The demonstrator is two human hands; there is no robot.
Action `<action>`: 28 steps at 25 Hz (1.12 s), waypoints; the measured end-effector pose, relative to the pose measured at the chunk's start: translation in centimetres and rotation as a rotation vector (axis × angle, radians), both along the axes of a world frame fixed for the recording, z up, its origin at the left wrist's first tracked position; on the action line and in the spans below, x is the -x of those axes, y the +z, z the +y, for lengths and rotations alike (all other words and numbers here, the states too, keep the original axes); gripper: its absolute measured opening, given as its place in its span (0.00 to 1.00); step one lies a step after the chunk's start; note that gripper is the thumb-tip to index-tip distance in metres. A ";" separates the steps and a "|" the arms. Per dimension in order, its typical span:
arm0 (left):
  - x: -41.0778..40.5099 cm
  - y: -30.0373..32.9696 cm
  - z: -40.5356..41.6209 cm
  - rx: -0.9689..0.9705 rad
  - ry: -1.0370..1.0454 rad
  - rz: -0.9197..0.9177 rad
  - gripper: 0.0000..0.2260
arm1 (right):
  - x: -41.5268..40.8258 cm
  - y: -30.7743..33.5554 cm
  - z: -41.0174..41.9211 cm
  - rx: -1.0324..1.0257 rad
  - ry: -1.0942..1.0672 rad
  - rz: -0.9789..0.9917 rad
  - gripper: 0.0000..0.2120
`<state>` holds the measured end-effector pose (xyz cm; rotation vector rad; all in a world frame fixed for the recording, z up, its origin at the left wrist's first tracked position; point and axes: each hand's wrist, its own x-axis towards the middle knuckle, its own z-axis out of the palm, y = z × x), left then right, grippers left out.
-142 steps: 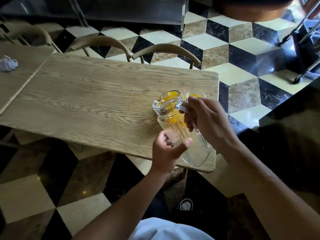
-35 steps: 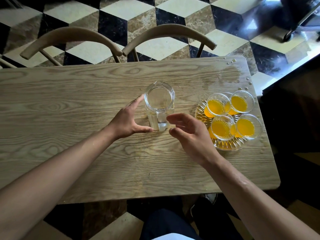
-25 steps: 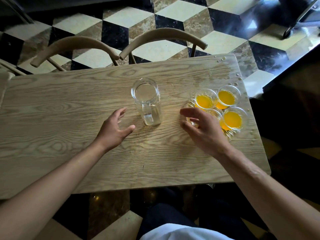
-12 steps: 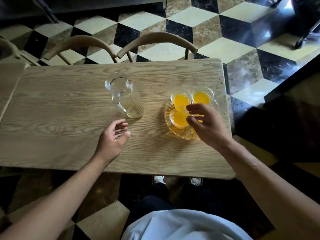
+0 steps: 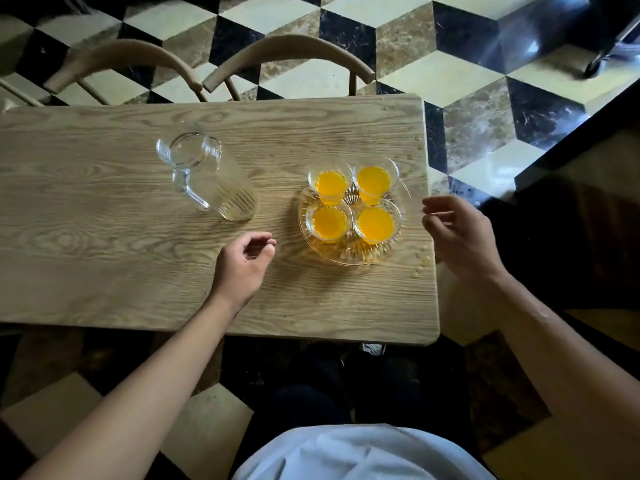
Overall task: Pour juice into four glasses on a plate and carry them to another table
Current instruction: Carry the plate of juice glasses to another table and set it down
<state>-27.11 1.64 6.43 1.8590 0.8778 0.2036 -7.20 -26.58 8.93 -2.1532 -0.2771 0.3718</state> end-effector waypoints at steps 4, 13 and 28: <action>-2.9 -1.7 1.5 0.043 0.015 0.028 0.06 | -1.5 -2.0 -1.0 0.066 -0.051 0.036 0.11; -8.0 -7.2 3.1 0.055 -0.023 0.238 0.13 | -3.2 -6.7 -0.2 0.256 -0.083 0.114 0.13; -12.3 -10.2 4.7 0.182 0.010 0.286 0.13 | -6.0 -9.1 3.9 0.355 -0.095 0.233 0.08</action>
